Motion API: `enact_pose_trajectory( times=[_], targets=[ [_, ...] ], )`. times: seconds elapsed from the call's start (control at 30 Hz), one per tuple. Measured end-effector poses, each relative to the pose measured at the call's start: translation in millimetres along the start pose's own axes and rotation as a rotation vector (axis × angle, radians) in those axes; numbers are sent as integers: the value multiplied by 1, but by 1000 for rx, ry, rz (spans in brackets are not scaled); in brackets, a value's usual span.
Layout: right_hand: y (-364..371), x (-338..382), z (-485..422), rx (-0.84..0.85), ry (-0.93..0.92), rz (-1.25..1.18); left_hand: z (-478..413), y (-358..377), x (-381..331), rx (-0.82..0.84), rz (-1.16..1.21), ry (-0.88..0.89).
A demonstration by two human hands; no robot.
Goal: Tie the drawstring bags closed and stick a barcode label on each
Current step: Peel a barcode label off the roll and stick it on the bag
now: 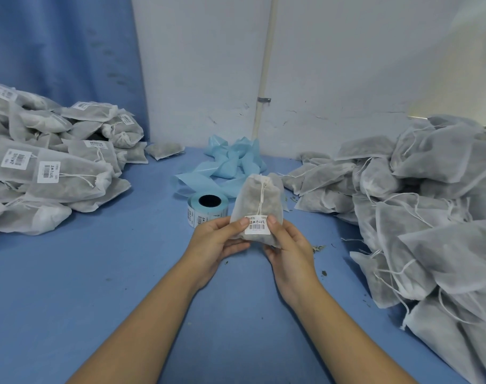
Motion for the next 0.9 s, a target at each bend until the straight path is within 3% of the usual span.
enact_pose_trajectory(
  times=[0.17, 0.23, 0.37, 0.47, 0.67, 0.9],
  targets=[
    [-3, 3, -1, -18, -17, 24, 3, 8, -5, 29, -291, 10],
    [-3, 1, -1, -21, -1, 34, 4, 7, -10, -18, -290, 38],
    [-8, -5, -3, -48, 69, 37, 3, -12, -36, -160, 315, 265],
    [-12, -8, -4, -65, 100, 23, 4, -24, -45, -184, 473, 358],
    [-18, -11, -7, -88, 131, -82, 5, -12, -37, -138, 241, 261],
    [-29, 8, -15, -70, 52, -138, 5, 52, -36, 1, -342, 194]
  ],
)
Point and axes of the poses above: each hand's wrist, its own z-axis away from the middle knuckle, its own y-axis out of the palm, x = y × z, the point moved 9 cm from there along -z, towards the middle knuckle, and after that the axes turned 9 degrees about x, right-handed, at the moved point
